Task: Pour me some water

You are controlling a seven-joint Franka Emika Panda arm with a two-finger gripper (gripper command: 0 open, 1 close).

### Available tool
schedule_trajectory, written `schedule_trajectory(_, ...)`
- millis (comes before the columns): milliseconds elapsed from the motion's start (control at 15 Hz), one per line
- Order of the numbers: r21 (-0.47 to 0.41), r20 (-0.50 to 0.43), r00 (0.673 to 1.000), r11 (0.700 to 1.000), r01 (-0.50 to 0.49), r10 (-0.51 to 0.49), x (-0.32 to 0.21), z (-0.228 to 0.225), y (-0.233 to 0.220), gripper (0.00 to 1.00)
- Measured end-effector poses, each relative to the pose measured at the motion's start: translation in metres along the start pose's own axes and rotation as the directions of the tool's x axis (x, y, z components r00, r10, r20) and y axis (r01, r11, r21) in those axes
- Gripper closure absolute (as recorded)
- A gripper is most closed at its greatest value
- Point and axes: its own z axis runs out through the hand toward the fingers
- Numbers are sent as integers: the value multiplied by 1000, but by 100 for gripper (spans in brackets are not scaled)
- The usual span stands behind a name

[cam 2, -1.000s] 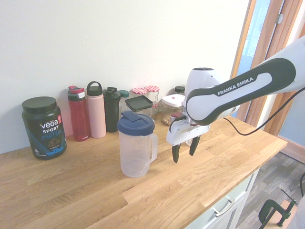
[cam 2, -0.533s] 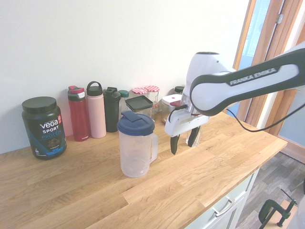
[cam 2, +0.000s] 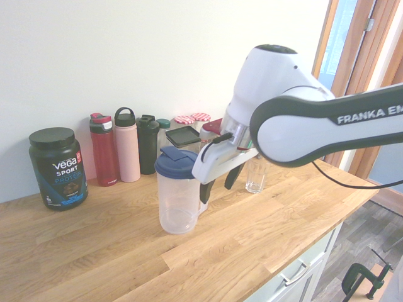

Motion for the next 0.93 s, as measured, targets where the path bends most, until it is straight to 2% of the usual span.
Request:
schedule_trajectory(67,-4,-6,1000,1000,0,0,5,7,-4,100)
schedule_trajectory(333,-2,-21,999,999,-37,37,25,29,-20,100)
schedule_trajectory(933,-4,-10,1000,1000,-28,28,25,37,-37,100)
